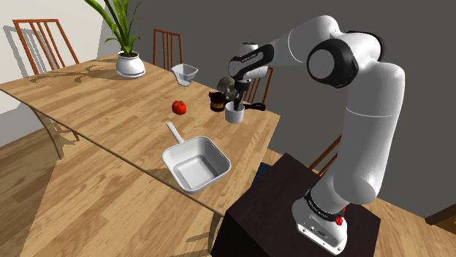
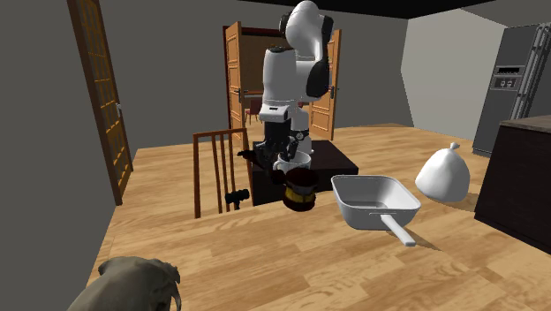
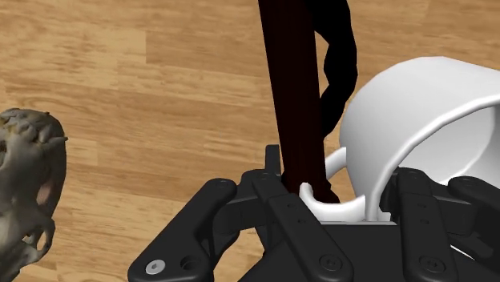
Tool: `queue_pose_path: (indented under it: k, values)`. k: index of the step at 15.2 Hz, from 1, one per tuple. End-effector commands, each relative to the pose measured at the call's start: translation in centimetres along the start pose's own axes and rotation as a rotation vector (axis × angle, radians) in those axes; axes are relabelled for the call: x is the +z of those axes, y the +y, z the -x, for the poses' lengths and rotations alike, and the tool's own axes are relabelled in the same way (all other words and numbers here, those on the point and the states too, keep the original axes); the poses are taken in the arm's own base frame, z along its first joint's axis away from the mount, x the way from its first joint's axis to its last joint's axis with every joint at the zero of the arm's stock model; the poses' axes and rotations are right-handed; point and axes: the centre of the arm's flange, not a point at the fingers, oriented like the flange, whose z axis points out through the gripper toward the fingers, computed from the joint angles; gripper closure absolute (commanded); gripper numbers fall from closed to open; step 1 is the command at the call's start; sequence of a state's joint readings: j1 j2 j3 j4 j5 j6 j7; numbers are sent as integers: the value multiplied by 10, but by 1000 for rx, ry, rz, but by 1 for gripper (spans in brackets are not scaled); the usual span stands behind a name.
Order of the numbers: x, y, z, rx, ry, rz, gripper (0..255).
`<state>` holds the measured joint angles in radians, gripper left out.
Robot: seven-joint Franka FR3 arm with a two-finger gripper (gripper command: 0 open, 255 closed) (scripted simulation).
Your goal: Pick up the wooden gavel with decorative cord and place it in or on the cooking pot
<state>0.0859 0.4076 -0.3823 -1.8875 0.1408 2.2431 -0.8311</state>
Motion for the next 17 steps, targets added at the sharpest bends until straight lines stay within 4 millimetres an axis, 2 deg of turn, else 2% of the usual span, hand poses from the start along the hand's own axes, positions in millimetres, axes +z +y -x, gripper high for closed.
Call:
queue_pose_path:
  k: [1, 17]
  values:
    - [-2, -25, -11, 1, 2, 1, 255]
    - [-9, -219, -94, 1, 2, 1, 255]
